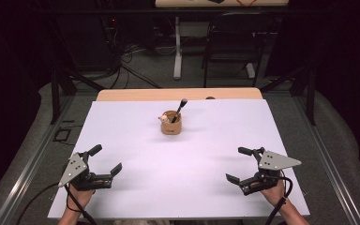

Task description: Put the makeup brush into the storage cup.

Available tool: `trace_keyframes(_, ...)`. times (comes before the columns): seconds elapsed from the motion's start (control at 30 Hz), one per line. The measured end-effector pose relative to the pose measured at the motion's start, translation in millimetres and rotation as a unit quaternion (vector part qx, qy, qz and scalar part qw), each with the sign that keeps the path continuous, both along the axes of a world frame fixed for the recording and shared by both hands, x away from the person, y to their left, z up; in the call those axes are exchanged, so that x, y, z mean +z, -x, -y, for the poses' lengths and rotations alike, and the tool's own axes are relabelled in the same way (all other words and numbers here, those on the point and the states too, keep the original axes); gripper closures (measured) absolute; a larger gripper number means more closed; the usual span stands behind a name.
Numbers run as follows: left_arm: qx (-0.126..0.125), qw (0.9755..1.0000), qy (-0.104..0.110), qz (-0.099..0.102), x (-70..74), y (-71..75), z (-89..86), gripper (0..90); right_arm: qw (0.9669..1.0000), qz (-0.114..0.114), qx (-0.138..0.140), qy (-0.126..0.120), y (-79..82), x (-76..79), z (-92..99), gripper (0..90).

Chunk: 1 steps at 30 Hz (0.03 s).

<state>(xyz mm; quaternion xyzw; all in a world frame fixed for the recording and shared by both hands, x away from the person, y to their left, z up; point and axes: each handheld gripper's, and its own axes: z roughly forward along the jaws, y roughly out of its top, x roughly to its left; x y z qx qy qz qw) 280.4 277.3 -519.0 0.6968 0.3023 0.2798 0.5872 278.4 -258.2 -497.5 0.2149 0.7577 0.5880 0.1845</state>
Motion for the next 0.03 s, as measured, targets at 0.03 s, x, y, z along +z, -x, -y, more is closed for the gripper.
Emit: trace_keyframes(0.03,0.0,1.0,0.002,0.0,-0.1,-0.1,-0.2,0.0,1.0,0.0,0.0,0.0,0.0,0.1,0.2,1.0)
